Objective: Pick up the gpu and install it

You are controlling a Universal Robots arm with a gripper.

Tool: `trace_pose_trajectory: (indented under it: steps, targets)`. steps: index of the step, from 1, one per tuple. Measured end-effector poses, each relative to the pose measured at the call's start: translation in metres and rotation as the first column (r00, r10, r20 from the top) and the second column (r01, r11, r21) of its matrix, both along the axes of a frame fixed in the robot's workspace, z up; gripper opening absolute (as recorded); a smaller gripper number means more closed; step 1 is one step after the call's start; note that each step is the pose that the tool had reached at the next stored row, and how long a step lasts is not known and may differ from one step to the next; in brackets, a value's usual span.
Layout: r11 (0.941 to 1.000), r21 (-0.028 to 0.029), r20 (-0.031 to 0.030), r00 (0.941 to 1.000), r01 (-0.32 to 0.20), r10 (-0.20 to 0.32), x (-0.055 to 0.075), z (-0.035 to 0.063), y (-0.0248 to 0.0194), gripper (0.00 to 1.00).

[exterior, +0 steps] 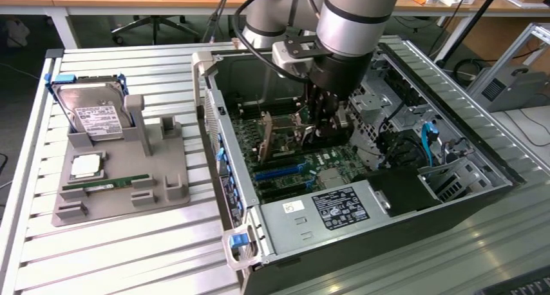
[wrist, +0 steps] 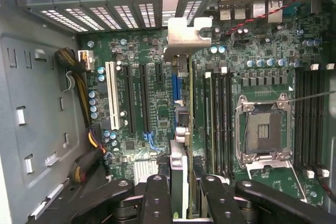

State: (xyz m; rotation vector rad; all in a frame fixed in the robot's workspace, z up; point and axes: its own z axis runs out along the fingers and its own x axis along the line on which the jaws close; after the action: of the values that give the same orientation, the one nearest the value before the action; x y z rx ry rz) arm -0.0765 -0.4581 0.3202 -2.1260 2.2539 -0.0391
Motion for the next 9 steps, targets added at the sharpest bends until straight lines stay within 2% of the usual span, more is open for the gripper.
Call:
trace_pose_trajectory:
  steps: [9]
  targets:
    - [1.0000, 0.0000, 0.0000, 1.0000, 0.000, 0.000, 0.0000, -0.0011, 0.0083, 0.27]
